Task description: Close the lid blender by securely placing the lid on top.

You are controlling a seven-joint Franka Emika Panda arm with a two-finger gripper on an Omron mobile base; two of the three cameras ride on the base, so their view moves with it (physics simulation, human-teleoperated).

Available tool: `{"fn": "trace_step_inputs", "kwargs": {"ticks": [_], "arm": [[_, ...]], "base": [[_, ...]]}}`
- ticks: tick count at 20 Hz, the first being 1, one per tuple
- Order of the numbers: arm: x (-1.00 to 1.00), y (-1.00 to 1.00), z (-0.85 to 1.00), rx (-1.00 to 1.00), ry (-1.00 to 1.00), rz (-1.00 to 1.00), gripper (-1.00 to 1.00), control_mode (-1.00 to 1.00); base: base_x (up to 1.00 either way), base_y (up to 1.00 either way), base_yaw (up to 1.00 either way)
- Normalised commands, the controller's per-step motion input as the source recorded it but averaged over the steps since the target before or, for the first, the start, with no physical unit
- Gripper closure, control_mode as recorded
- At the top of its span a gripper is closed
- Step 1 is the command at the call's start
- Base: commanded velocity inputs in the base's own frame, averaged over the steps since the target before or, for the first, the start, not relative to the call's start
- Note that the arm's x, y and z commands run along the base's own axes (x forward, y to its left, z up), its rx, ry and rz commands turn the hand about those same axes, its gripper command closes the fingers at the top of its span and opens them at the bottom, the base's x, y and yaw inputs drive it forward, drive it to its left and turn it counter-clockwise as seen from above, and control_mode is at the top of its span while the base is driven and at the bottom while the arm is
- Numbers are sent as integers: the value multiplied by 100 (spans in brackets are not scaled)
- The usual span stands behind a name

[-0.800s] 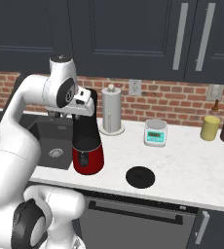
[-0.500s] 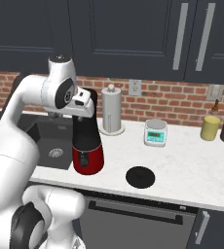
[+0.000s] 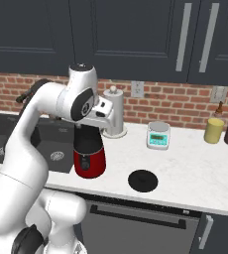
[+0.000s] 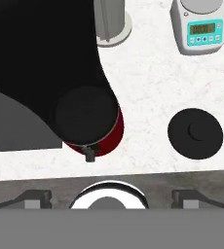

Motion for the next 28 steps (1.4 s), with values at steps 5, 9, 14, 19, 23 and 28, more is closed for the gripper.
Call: {"fn": "trace_step_inputs", "kwargs": {"ticks": [5,9,14,19,23,28], "arm": [[-5,-100,0,1,-1,13,-100,-100],[0,-100,-11,0,-1,21,-100,-100],[2,-100,-22,-2,0,35,-100,-100],[2,-81,-39,-8,-1,43,-100,-100],[0,-38,-58,3,-1,33,-100,-100],[7,-13,-59,10,0,28,-100,-100]], "base": [[0,0,0],[0,0,0],[0,0,0],[0,0,0],[0,0,0],[0,0,0]]}}
